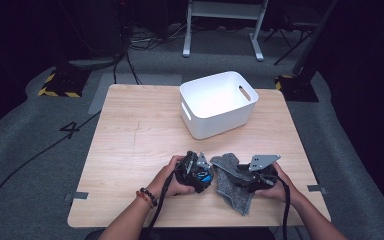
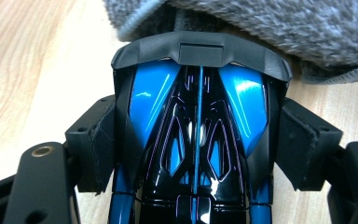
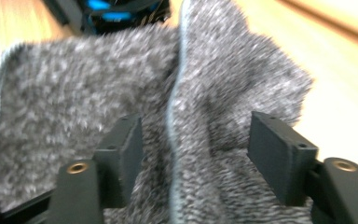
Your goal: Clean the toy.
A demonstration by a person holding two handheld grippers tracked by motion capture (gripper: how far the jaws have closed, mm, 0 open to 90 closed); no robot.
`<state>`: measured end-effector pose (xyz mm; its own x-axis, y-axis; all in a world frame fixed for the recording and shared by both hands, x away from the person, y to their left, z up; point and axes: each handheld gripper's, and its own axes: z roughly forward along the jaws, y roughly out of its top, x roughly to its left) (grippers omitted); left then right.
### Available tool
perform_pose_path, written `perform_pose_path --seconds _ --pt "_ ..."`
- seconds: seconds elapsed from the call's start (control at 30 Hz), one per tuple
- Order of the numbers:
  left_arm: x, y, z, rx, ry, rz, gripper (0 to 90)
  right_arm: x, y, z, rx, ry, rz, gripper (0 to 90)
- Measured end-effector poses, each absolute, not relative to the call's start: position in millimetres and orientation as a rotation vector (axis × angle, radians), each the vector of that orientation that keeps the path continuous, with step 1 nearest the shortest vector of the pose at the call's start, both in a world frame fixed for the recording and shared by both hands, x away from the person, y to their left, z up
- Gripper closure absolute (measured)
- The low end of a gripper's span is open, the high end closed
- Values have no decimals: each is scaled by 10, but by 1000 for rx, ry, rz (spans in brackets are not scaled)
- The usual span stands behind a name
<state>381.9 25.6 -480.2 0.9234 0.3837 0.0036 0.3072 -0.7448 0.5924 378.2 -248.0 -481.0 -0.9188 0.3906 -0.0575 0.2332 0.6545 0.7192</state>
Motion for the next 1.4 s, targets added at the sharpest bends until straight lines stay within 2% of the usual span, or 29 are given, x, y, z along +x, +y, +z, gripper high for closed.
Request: perform_pose_path --seconds 0.1,0.2,0.53,0.67,1.0,1.4 --pt "3815 287 -4773 2447 497 176 246 3773 -2486 -4737 528 2629 1139 313" --pt "3808 308 -4737 2432 496 194 246 3745 -2466 -4682 553 2611 1169 325" --pt "3810 401 -4561 2316 495 224 248 3848 -2318 -4824 632 2650 1016 520" --pt "3801 450 -4452 2272 491 232 250 3896 -2328 -4857 657 2667 1021 551" --pt "3754 477 -4282 2175 498 246 251 3883 -2318 -4850 614 2689 963 758" --pt "3810 594 -4236 2071 506 288 252 3908 -2491 -4827 612 2678 997 793"
